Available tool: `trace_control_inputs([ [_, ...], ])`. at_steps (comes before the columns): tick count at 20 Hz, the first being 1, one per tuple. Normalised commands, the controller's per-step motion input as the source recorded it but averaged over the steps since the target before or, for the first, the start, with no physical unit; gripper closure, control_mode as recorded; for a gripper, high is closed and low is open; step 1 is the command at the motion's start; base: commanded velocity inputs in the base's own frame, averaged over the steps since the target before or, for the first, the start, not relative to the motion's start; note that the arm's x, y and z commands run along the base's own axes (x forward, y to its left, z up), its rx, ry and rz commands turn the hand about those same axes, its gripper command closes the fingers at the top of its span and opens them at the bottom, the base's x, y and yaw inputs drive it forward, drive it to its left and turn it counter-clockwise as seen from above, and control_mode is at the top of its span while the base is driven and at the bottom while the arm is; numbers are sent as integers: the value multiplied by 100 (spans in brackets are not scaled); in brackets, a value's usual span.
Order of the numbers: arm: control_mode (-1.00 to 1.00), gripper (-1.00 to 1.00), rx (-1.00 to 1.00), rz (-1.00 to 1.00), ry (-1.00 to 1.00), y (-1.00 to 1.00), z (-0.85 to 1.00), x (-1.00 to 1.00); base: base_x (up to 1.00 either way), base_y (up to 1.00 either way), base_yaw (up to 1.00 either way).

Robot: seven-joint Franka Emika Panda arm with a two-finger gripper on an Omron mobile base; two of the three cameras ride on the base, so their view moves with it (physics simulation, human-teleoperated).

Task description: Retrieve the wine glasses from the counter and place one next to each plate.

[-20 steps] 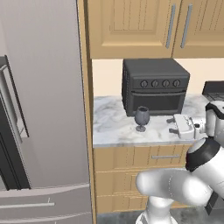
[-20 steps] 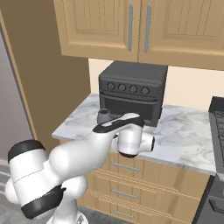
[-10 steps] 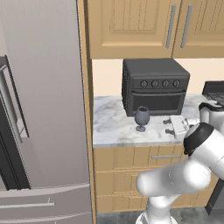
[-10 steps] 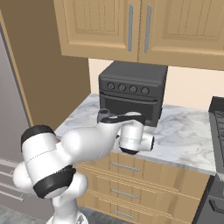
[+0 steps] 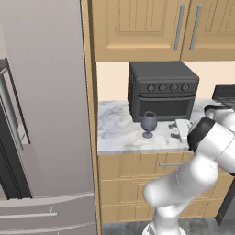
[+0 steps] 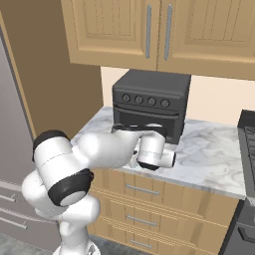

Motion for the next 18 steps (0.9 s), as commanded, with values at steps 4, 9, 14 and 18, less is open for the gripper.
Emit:
trace_control_inputs([
  [4, -100, -100, 0, 0, 0, 0, -14, 19, 0, 0, 0],
  [9, -100, -100, 0, 0, 0, 0, -22, 20, 0, 0, 0],
  [14, -100, -100, 0, 0, 0, 0, -25, 24, 0, 0, 0],
  [18, -100, -100, 0, 1, 0, 0, -16, 35, 0, 0, 0],
])
